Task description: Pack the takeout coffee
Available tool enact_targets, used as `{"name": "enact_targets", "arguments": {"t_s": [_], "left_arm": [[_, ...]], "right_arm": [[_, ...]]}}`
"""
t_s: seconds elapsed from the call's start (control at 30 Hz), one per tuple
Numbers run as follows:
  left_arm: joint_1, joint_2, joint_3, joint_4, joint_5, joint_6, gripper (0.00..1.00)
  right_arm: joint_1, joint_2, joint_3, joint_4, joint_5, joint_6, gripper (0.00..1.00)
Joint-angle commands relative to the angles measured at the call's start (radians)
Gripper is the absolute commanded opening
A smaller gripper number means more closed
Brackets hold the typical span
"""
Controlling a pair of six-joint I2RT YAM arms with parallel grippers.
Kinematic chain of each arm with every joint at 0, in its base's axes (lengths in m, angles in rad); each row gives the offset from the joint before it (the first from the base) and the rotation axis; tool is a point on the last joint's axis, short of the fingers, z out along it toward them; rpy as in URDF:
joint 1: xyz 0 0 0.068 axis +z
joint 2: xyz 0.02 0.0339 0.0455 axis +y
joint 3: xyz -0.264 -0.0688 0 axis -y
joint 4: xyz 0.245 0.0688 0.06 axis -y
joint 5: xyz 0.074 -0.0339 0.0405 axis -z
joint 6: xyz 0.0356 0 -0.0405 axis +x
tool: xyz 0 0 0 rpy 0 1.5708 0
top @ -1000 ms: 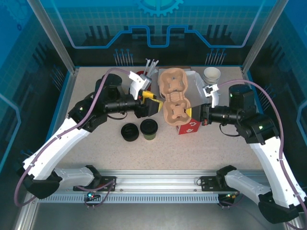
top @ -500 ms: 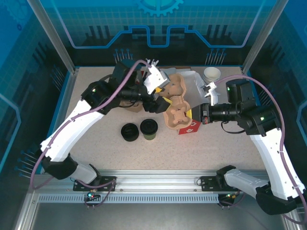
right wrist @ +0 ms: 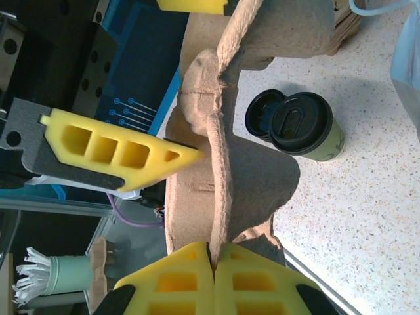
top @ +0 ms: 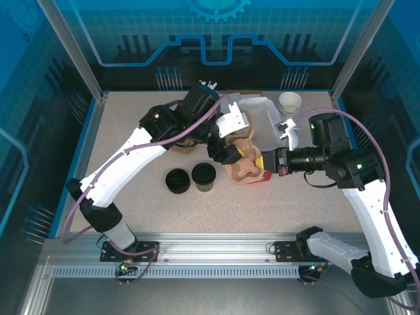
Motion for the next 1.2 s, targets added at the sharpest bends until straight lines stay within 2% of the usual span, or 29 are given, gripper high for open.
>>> {"name": "enact_targets", "arguments": {"t_s": [0.0,0.2,0.4,0.73,0.8,0.9,0.93,1.17], "left_arm": [[-0.011,0.015,0.043,-0.027,-0.008,0.028,0.77],[-0.024,0.021,0.046,-0.013,-0.003,0.029,0.69],[-0.024,0.021,0.047,-0.004,-0.008,0.032,0.54],[-0.025,0.03,0.063,-0.016,-0.006,0.05,0.42],[-0.024,0.031,0.066,-0.013,0.004,0.049,0.43],[-0.024,0.035,0.071,-0.014,0.013,0.051,0.57],[-0.024,0.037,0.072,-0.016,0.012,0.052,0.58],[-0.026,0.063,0.09,-0.03,0.008,0.058,0.57]], "right_arm": [[-0.009,-0.004,-0.002,-0.011,-0.034,-0.028,0.0],[-0.009,0.011,0.009,-0.02,-0.028,-0.034,0.0],[-0.011,0.018,0.017,-0.032,-0.01,-0.045,0.0],[-0.035,0.014,0.027,-0.039,-0.008,-0.057,0.0],[-0.043,0.011,0.027,-0.039,-0.012,-0.059,0.0],[-0.058,0.006,0.03,-0.039,-0.018,-0.061,0.0],[-0.062,0.005,0.031,-0.039,-0.023,-0.063,0.0],[-0.078,0.007,0.032,-0.043,-0.046,-0.07,0.0]]}}
